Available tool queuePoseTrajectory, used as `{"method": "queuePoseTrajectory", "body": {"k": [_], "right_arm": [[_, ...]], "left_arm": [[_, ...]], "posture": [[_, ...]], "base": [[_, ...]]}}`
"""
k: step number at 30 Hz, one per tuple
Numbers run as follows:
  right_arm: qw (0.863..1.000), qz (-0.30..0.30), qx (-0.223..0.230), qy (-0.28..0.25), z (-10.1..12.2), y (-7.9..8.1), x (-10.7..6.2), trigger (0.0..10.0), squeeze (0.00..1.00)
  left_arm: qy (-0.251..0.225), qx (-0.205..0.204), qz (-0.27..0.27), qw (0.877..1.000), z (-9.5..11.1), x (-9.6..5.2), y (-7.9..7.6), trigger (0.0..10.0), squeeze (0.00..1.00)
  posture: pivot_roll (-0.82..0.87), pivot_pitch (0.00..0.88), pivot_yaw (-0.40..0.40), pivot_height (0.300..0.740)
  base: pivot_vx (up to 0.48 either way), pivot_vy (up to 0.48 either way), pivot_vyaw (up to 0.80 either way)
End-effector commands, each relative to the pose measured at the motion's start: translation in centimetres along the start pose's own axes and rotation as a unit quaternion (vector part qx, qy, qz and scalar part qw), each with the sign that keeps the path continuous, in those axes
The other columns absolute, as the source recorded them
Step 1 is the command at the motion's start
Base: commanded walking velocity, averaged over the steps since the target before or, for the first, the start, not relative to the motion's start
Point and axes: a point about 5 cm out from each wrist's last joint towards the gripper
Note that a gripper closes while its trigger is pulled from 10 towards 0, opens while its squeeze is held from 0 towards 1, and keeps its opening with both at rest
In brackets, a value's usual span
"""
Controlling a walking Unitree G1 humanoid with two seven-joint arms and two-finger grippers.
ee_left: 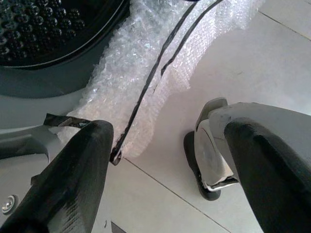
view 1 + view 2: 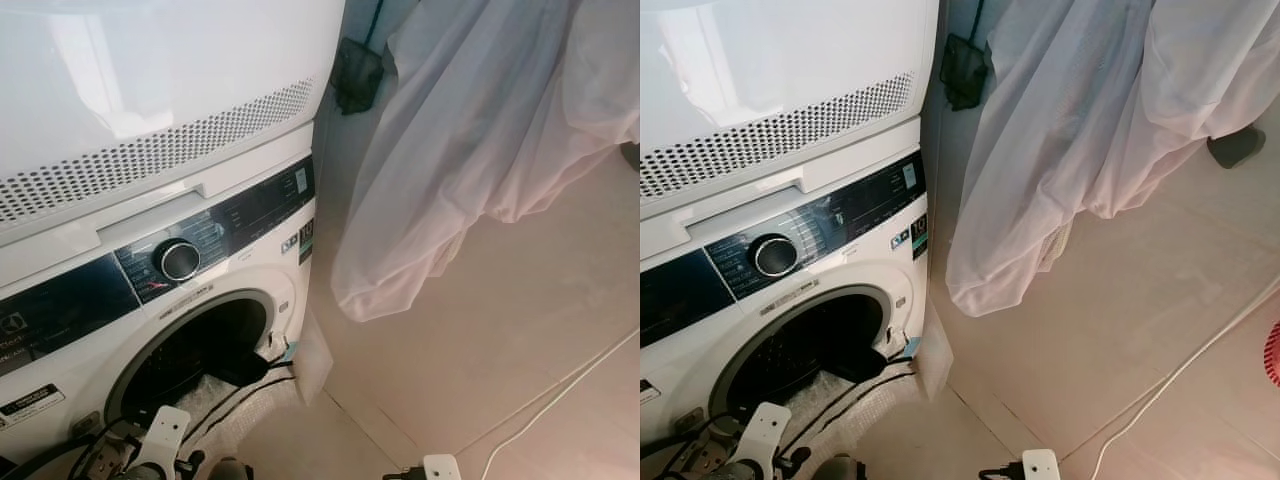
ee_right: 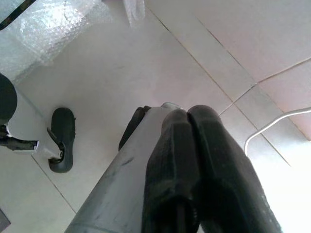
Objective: Clothes washing
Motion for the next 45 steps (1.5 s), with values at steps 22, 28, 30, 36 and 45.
{"method": "queuePoseTrajectory", "body": {"k": [22, 28, 30, 36, 45], "right_arm": [[1.0, -0.009, 0.008, 0.003, -0.26, -0.48, -0.14, 10.0, 0.0], [1.0, -0.004, 0.005, -0.003, -0.12, -0.43, -0.14, 10.0, 0.0], [1.0, -0.012, 0.004, 0.001, -0.23, -0.53, -0.15, 10.0, 0.0], [1.0, -0.009, 0.002, 0.006, -0.36, -0.48, -0.17, 10.0, 0.0], [1.0, -0.012, 0.009, 0.007, -0.46, -0.46, -0.19, 10.0, 0.0]], "left_arm": [[0.01, -0.001, 0.0, 1.0, -0.36, -0.01, -0.31, 10.0, 0.0], [0.011, -0.002, -0.001, 1.0, -0.37, -0.01, -0.34, 10.0, 0.0], [0.012, -0.001, -0.002, 1.0, -0.39, -0.01, -0.37, 10.0, 0.0], [0.013, 0.0, -0.004, 1.0, -0.46, -0.02, -0.4, 10.0, 0.0], [0.014, 0.003, -0.009, 1.0, -0.51, -0.04, -0.45, 10.0, 0.0]], "posture": [[0.19, 0.0, -0.126, 0.667], [0.19, 0.0, -0.126, 0.697], [0.19, 0.0, -0.125, 0.712], [0.19, 0.0, -0.121, 0.74], [0.19, 0.0, -0.117, 0.74]], "base": [[0.0, -0.217, 0.0], [0.0, 0.0, 0.0], [0.0, 0.0, 0.0], [0.0, 0.0, 0.0], [0.0, 0.0, 0.0]]}}
Point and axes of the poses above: a point about 5 cm out from each wrist's last joint towards the gripper, its own x axis pointing out of the wrist towards the gripper, its own z axis along the axis of the wrist's last joint, y = z × x, and after that the axes turned 1 degree about -x, right-handed
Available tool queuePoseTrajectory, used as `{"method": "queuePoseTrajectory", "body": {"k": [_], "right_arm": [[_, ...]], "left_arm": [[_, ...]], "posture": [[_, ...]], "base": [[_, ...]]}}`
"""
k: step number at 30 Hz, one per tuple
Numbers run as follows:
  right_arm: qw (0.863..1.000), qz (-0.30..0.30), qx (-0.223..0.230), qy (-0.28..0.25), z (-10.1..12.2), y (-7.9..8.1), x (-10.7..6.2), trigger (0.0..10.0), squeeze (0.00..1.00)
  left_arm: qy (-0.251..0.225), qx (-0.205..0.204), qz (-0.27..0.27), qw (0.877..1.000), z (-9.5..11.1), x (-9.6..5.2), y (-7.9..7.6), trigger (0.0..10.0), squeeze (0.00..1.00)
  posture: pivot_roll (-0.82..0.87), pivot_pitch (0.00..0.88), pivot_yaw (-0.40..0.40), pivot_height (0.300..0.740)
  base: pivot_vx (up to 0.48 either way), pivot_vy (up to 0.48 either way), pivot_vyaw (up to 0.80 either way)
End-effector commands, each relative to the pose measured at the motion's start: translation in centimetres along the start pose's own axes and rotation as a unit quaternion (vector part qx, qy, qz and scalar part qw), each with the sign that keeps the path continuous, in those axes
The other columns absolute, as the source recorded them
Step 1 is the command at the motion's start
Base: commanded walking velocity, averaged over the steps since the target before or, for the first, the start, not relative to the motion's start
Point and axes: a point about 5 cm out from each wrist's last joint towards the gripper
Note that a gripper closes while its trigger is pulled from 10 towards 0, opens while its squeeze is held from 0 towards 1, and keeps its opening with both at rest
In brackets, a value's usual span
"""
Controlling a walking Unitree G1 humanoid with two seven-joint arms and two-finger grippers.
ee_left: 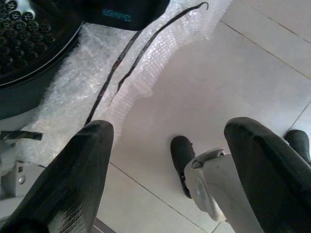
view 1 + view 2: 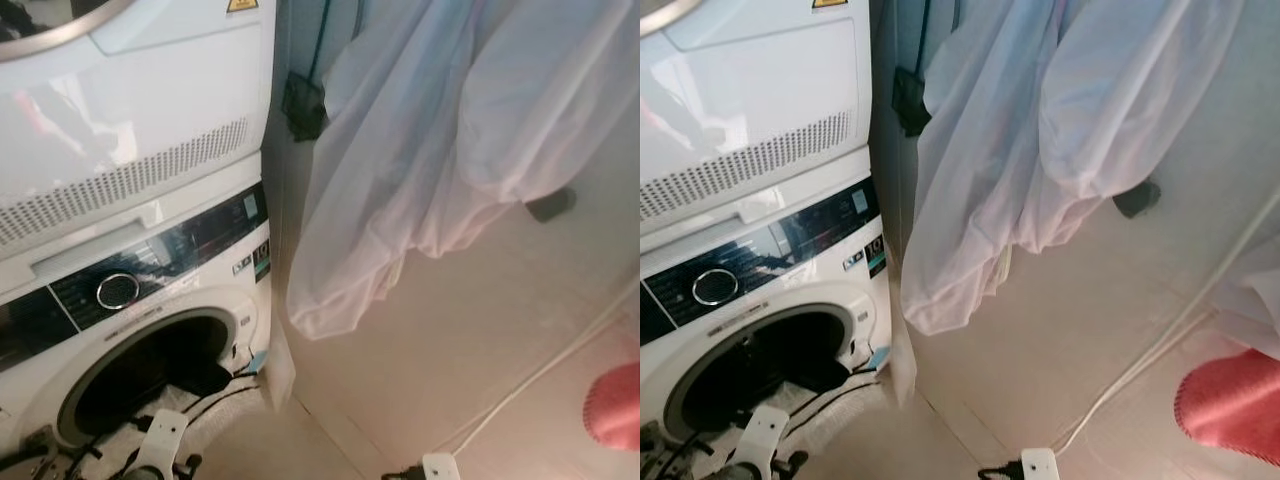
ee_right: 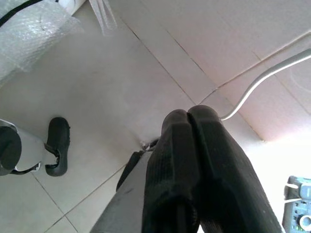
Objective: Clothes washing
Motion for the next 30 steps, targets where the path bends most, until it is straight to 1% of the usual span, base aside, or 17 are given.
{"method": "queuePoseTrajectory", "body": {"k": [1, 11, 30], "right_arm": [[1.0, -0.008, 0.007, 0.007, -0.44, -0.35, -0.17, 10.0, 0.0], [1.0, -0.005, 0.0, 0.002, -0.33, -0.32, -0.16, 10.0, 0.0], [1.0, 0.0, -0.001, 0.002, -0.17, -0.36, -0.1, 10.0, 0.0]], "left_arm": [[0.006, 0.006, -0.005, 1.0, -0.28, -0.04, -0.18, 10.0, 0.0], [0.008, 0.003, -0.004, 1.0, -0.35, -0.05, -0.15, 10.0, 0.0], [0.011, -0.005, 0.002, 1.0, -0.28, -0.01, -0.09, 10.0, 0.0]], "posture": [[0.19, 0.0, -0.117, 0.74], [0.19, 0.0, -0.117, 0.74], [0.19, 0.0, -0.134, 0.74]], "base": [[0.0, 0.0, 0.0], [0.0, 0.0, 0.0], [0.0, 0.0, 0.8]]}}
Point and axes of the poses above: a point about 5 cm out from each wrist's last joint towards the gripper, its own x axis pointing out of the wrist towards the gripper, its own z axis along the axis of the wrist's last joint, y = z × x, and after that the axes turned 1 degree about -x, right-handed
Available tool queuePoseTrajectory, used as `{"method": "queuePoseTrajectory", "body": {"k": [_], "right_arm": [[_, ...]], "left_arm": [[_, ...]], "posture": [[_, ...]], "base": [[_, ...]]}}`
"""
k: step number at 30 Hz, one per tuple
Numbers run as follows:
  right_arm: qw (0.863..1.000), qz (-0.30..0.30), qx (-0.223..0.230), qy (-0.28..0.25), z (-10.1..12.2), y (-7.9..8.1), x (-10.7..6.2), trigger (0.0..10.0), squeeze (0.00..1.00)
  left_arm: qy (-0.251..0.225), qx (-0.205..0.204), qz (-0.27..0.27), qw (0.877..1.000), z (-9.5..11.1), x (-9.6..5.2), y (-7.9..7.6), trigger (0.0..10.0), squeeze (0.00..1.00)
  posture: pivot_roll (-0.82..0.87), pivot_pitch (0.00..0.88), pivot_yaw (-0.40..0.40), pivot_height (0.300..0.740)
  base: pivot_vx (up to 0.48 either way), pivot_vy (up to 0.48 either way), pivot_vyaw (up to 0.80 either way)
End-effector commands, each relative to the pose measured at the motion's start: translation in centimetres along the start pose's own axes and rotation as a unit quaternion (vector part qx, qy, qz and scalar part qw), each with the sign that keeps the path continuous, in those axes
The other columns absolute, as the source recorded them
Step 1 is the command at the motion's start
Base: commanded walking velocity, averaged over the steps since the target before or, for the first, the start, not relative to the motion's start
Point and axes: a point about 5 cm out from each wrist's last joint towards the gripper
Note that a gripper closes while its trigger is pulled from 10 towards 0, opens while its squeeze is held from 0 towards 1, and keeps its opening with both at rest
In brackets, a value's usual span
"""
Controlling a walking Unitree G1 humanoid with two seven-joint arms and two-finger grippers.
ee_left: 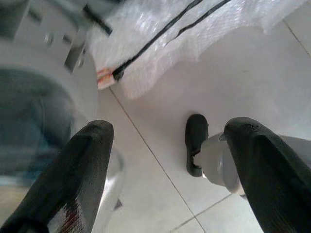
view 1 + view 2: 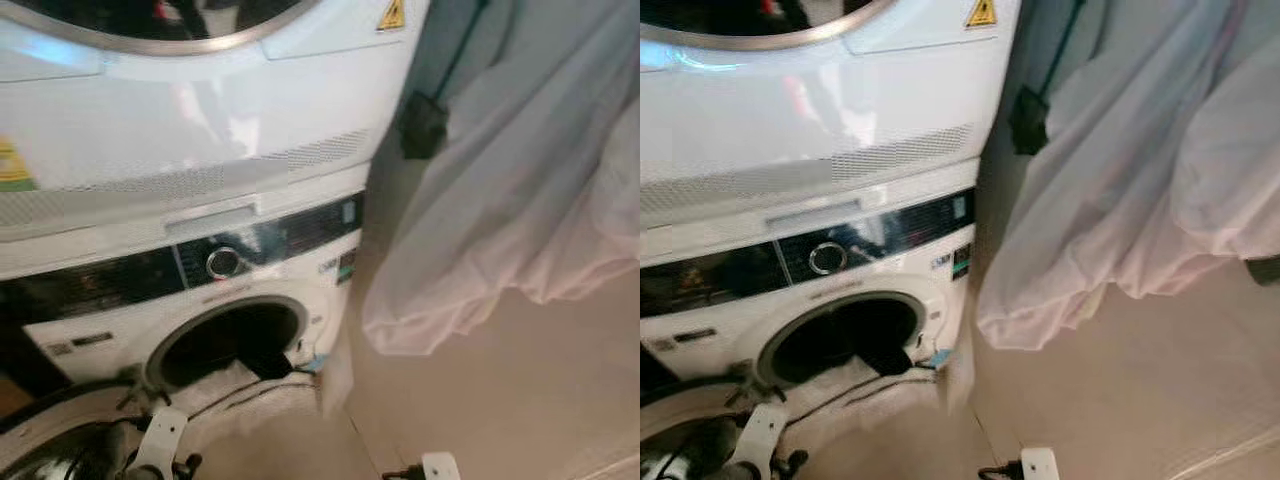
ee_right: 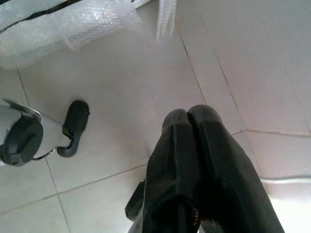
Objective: Clothes washing
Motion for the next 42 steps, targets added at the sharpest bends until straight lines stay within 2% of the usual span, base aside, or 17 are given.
{"method": "queuePoseTrajectory", "body": {"k": [1, 21, 29, 30, 33, 38, 42], "right_arm": [[1.0, -0.002, 0.001, 0.002, -0.1, -0.2, 0.0, 10.0, 0.0], [1.0, 0.002, 0.006, 0.002, 0.0, 0.0, 0.0, 10.0, 0.0], [1.0, 0.003, 0.017, 0.004, -0.2, 0.0, 0.0, 10.0, 0.0], [1.0, 0.002, 0.016, 0.007, -0.2, 0.0, 0.0, 10.0, 0.0], [1.0, 0.0, 0.023, 0.006, -0.3, 0.0, 0.0, 10.0, 0.0], [1.0, 0.0, 0.028, 0.007, -0.4, 0.5, 0.0, 10.0, 0.0], [0.999, 0.0, 0.038, 0.007, -0.5, 0.9, 0.0, 10.0, 0.0]], "left_arm": [[0.009, 0.002, -0.001, 1.0, -0.2, 0.0, -0.2, 10.0, 0.0], [0.012, 0.006, 0.001, 1.0, -0.3, 0.0, 0.0, 10.0, 0.0], [0.021, -0.01, 0.01, 1.0, -0.6, 0.0, 0.0, 10.0, 0.0], [0.026, -0.024, 0.02, 0.999, -0.8, -0.1, 0.1, 10.0, 0.0], [0.03, -0.035, 0.027, 0.999, -0.9, -0.1, 0.2, 10.0, 0.0], [0.025, -0.001, 0.015, 1.0, -0.7, -0.2, 0.5, 10.0, 0.0], [0.026, 0.004, 0.02, 0.999, -0.9, -0.3, 0.8, 10.0, 0.0]], "posture": [[0.19, 0.0, -0.134, 0.74], [0.19, 0.0, -0.121, 0.74], [0.18, 0.0, -0.121, 0.74], [0.18, 0.0, -0.124, 0.74], [0.19, 0.0, -0.115, 0.74], [0.18, 0.0, -0.08, 0.74], [0.17, 0.0, -0.051, 0.74]], "base": [[0.0, 0.0, 0.8], [0.0, 0.0, 0.8], [0.0, 0.0, 0.0], [0.0, 0.0, 0.0], [0.0, 0.0, 0.0], [0.0, 0.0, 0.0], [0.0, 0.0, 0.0]]}}
Point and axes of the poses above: a point about 5 cm out from each wrist's last joint towards the gripper, its own x axis pointing out of the wrist towards the gripper, its own z axis along the axis of the wrist's last joint, y = z × x, and after that the axes turned 1 degree about -x, right-handed
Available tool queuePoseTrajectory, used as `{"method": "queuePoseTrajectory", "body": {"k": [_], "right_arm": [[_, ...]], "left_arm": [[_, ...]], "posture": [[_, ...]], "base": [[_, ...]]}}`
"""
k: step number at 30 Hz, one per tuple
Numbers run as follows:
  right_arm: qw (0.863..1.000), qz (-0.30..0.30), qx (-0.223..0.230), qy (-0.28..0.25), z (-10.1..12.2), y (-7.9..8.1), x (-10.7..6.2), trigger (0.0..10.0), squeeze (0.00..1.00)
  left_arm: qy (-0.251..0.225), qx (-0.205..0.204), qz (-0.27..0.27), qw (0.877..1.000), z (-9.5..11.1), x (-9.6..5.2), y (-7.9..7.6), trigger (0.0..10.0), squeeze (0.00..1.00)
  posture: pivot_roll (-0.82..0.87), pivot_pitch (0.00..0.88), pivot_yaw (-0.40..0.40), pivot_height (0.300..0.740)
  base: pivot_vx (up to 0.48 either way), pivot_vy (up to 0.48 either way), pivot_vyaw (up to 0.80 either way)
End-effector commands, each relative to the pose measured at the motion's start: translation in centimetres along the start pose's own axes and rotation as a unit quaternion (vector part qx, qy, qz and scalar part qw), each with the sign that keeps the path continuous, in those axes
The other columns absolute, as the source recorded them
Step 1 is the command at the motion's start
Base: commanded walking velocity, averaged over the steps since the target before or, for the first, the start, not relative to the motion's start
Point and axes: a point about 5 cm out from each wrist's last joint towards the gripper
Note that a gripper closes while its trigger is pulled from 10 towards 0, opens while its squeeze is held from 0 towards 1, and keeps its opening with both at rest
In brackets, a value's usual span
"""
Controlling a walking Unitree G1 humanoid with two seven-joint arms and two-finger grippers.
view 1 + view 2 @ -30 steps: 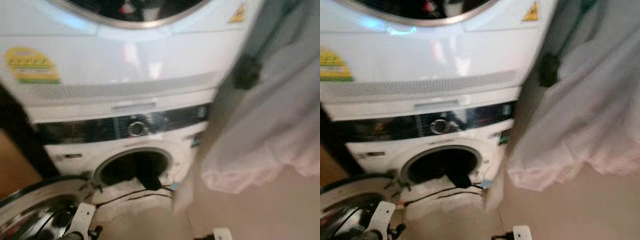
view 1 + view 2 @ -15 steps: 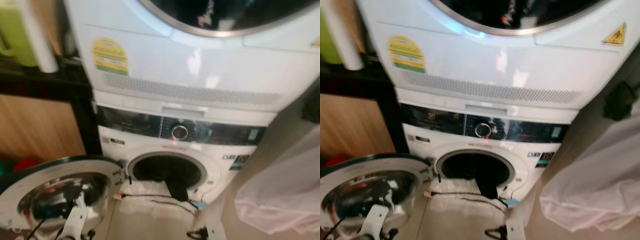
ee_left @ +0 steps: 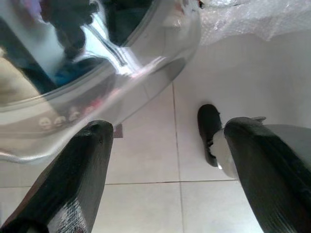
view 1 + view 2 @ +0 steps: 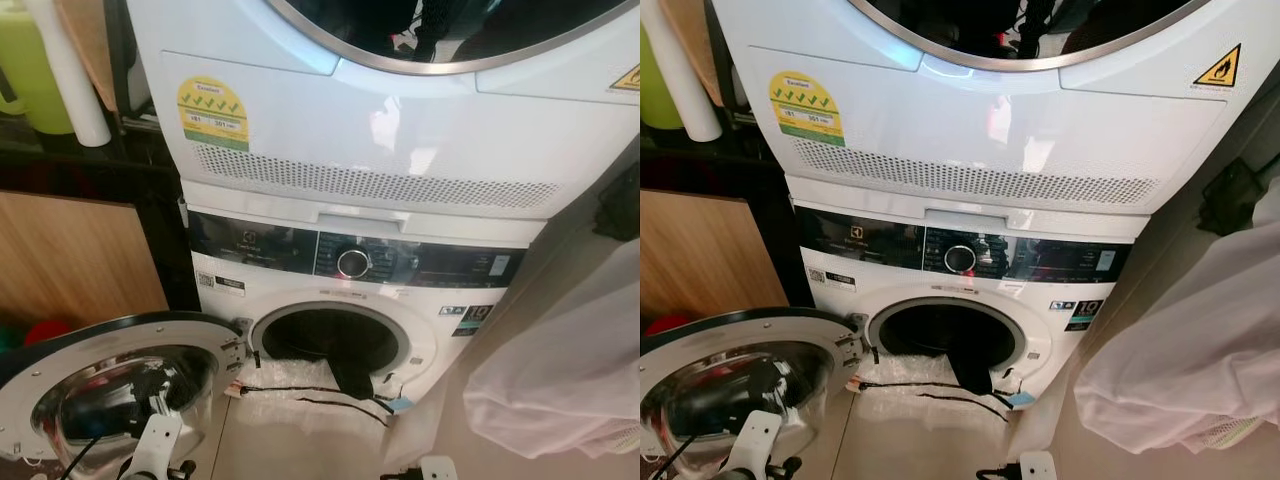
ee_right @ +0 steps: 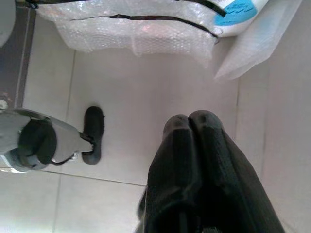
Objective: Clothes washing
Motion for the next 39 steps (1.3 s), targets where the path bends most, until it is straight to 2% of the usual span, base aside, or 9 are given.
{"method": "queuePoseTrajectory", "body": {"k": [1, 4, 10, 14, 21, 26, 28, 34, 39], "right_arm": [[1.0, -0.006, 0.012, 0.003, -0.2, 0.0, -0.1, 10.0, 0.0], [1.0, -0.008, 0.017, 0.004, -0.3, 0.2, 0.0, 10.0, 0.0], [1.0, -0.008, 0.02, 0.008, -0.5, 0.6, 0.0, 10.0, 0.0], [1.0, -0.011, 0.017, 0.01, -0.6, 0.4, -0.1, 10.0, 0.0], [0.999, -0.032, 0.019, 0.006, -0.6, -0.1, -0.2, 10.0, 0.0], [0.999, -0.035, 0.016, 0.002, -0.6, -0.3, -0.2, 10.0, 0.0], [0.999, -0.035, 0.014, 0.0, -0.4, -0.4, -0.2, 10.0, 0.0], [0.999, -0.03, 0.009, -0.002, -0.2, -0.4, -0.1, 10.0, 0.0], [1.0, -0.025, 0.008, -0.002, -0.2, -0.4, -0.1, 10.0, 0.0]], "left_arm": [[0.005, 0.015, 0.002, 1.0, -0.2, -0.1, 0.4, 10.0, 0.0], [0.009, 0.024, 0.004, 1.0, -0.3, -0.1, 0.6, 10.0, 0.0], [0.013, 0.012, 0.016, 1.0, -0.6, -0.2, 1.0, 10.0, 0.0], [0.014, -0.023, 0.031, 0.999, -0.9, -0.3, 0.9, 10.0, 0.0], [-0.013, -0.082, 0.018, 0.996, -0.7, -0.3, 0.4, 10.0, 0.0], [-0.033, -0.084, 0.005, 0.996, -0.3, -0.3, 0.1, 10.0, 0.0], [-0.046, -0.1, 0.008, 0.994, 0.0, -0.3, 0.2, 10.0, 0.0], [-0.074, -0.094, -0.006, 0.993, 0.7, -0.3, 0.0, 10.0, 0.0], [-0.068, -0.093, -0.005, 0.993, 0.6, -0.2, 0.0, 10.0, 0.0]], "posture": [[0.16, 0.0, -0.039, 0.74], [0.16, 0.0, -0.027, 0.74], [0.14, 0.0, -0.018, 0.74], [0.12, 0.0, -0.035, 0.74], [0.11, 0.0, -0.054, 0.74], [0.1, 0.0, -0.065, 0.74], [0.1, 0.0, -0.069, 0.74], [0.14, 0.0, -0.076, 0.74], [0.15, 0.0, -0.083, 0.74]], "base": [[0.0, 0.0, 0.0], [0.0, 0.0, 0.0], [0.0, 0.0, 0.0], [0.0, 0.0, 0.0], [0.0, 0.0, 0.0], [0.0, 0.0, 0.0], [0.0, 0.0, 0.0], [0.0, 0.0, 0.0], [0.0, 0.0, 0.0]]}}
Point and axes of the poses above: a point about 5 cm out from each wrist's last joint towards the gripper, its own x axis pointing out of the wrist towards the gripper, its own z axis along the axis of the wrist's last joint, y = z × x, and after that the axes turned 1 degree about -x, right-handed
